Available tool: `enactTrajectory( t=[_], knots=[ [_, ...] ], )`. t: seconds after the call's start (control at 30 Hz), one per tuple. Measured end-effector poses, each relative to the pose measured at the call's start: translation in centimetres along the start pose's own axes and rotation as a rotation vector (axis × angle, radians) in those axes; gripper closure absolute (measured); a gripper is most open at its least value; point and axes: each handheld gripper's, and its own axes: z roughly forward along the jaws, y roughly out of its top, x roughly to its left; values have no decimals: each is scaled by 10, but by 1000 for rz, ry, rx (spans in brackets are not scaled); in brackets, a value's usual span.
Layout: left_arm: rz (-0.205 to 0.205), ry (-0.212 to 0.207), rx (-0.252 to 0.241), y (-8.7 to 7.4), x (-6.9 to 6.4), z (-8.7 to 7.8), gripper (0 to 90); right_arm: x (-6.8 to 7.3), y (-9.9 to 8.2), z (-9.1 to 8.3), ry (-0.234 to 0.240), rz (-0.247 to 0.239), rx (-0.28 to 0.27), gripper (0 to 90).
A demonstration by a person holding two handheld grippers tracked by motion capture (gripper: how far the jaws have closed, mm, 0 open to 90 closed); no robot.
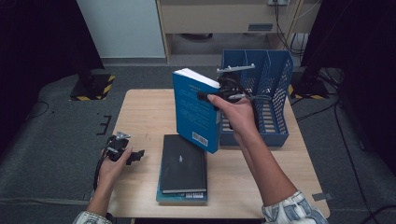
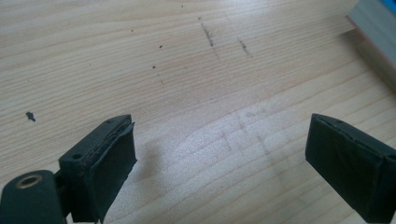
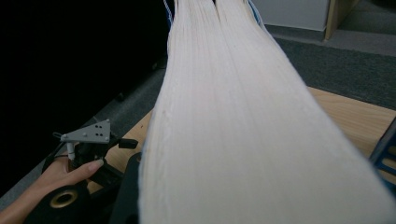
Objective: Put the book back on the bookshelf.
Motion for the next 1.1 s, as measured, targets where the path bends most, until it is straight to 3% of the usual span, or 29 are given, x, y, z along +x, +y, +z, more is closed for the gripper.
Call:
enactTrajectory(
  t=[0.43, 0.6, 1.1],
  knots=[
    [3, -10, 44, -3, -2, 7, 64, -16, -2, -34, -64, 27, -16, 609],
    [21, -8, 54, -4, -4, 9, 52, -21, -3, -43, -77, 31, -18, 610],
    [8, 5, -26, -15, -7, 10, 9, -37, -10, -82, -149, 63, -52, 609]
  ],
)
